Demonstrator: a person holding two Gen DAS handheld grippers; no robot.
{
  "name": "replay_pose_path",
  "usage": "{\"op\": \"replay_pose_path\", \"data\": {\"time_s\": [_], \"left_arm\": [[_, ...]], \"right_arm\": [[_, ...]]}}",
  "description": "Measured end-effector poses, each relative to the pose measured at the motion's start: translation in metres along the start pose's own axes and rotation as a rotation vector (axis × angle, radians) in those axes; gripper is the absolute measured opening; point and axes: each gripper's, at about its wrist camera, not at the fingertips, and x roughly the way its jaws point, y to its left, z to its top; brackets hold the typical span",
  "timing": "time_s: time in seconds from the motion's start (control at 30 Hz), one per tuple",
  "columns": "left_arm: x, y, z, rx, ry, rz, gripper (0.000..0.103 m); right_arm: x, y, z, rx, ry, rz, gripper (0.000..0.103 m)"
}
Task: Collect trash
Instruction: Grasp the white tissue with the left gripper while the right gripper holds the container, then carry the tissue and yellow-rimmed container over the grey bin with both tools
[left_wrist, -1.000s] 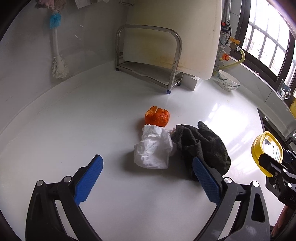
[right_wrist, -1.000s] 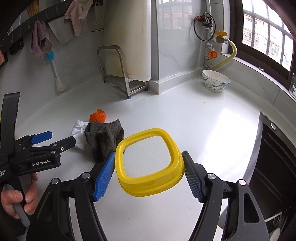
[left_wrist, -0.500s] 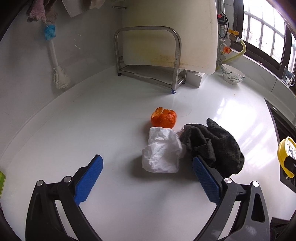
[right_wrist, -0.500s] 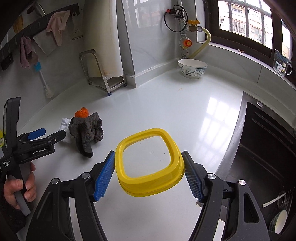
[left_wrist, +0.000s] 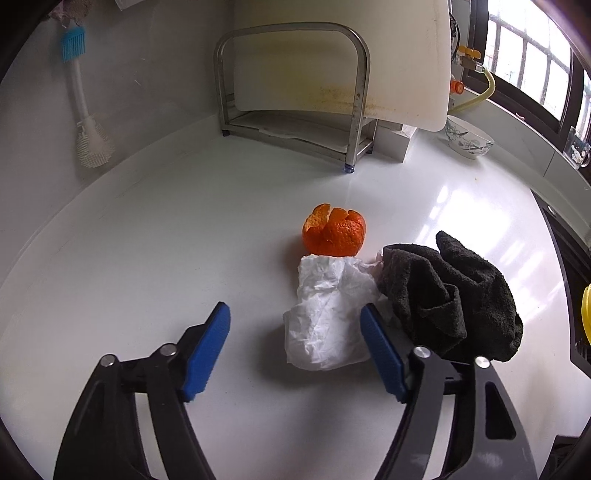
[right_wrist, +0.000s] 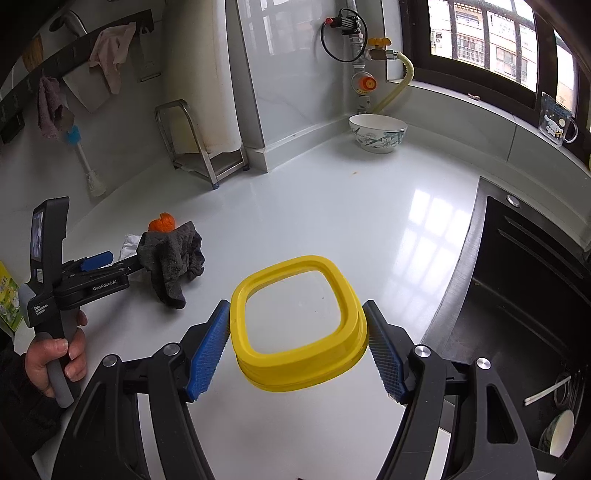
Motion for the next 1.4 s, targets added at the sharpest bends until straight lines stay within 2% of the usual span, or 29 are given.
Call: {"op": "replay_pose_path", "data": {"time_s": [0.03,0.07,0.13,0.33,0.63,0.9,1.07,1.4], "left_arm": [[0.001,0.000,0.000,-0.005,0.007,-0.012,0.053],[0.000,0.000,-0.001,-0.007,0.011,-0.021,0.049],[-0.001,-0.003,-0.003,-0.004,0.016,-0.028,0.030],[-0.015,-0.005,-0.009,-0.009,0.016,-0.028,0.018],[-0.060,0.001,-0.024,-0.030,0.010,-0.020,0.016],[-0.108,0.002,-0.046,-0.016,-0.009,0.020,0.016],[-0.138,0.002,-0.063,-0.046,-0.011,0.036,0.016],[-0.205,-0.019,-0.101,-0.106,-0.030,0.140,0.016]], "right_arm": [[-0.001,0.001,-0.001,0.000,0.001,0.000,0.069],[-0.002,0.001,-0.002,-0.003,0.001,-0.002,0.069],[-0.003,0.003,-0.003,-0.007,0.003,-0.002,0.069],[-0.010,0.007,-0.006,-0.004,0.002,0.007,0.069],[-0.029,0.015,-0.013,0.009,0.001,0.044,0.069],[-0.052,0.025,-0.024,-0.013,0.010,0.078,0.069],[-0.070,0.025,-0.035,-0.024,0.017,0.105,0.069],[-0.110,0.009,-0.067,-0.061,0.024,0.181,0.069]]}}
